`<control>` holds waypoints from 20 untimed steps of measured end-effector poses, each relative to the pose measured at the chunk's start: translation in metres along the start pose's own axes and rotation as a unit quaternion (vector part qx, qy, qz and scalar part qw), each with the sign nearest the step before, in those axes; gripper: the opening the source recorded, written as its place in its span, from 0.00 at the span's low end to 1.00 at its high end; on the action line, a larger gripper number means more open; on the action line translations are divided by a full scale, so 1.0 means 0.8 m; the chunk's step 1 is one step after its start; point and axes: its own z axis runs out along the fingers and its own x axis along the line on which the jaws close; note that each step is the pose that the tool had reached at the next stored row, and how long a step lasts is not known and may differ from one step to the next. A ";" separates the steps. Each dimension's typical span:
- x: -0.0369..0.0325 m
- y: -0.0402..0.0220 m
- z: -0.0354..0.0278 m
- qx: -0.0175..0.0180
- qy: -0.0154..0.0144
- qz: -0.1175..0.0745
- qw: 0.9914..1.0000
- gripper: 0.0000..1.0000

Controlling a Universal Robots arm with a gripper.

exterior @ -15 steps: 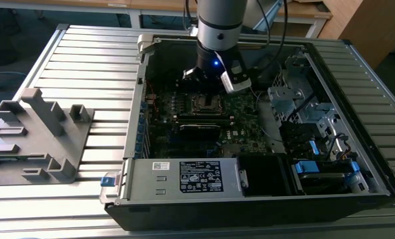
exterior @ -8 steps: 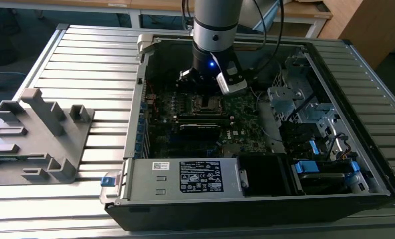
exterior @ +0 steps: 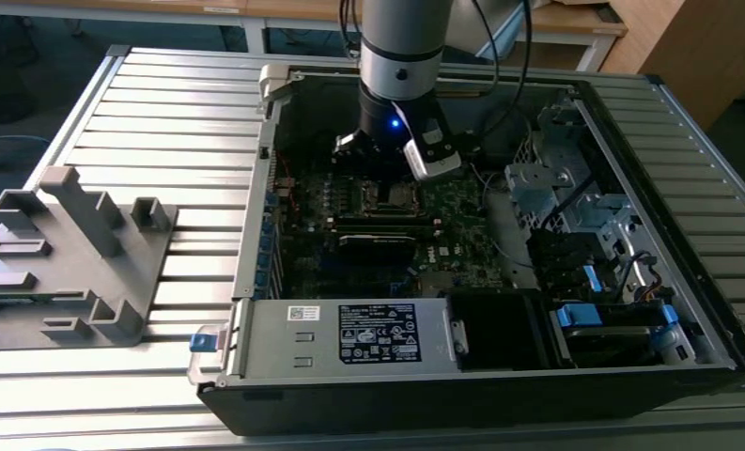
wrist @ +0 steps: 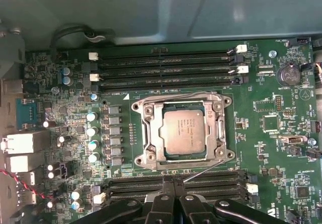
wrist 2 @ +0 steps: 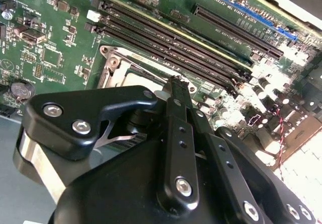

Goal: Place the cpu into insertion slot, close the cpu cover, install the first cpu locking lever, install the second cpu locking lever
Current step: 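Install the second cpu locking lever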

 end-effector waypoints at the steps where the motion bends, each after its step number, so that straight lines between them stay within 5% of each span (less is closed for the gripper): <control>1: 0.0001 0.0000 0.0001 0.000 0.000 0.000 1.000 0.11; 8: 0.0105 -0.0009 0.0067 0.000 0.000 0.000 1.000 0.11; 13: 0.0119 -0.0013 0.0165 0.000 0.000 0.000 1.000 0.11; 20: 0.0120 -0.0013 0.0186 0.000 0.000 0.000 1.000 0.11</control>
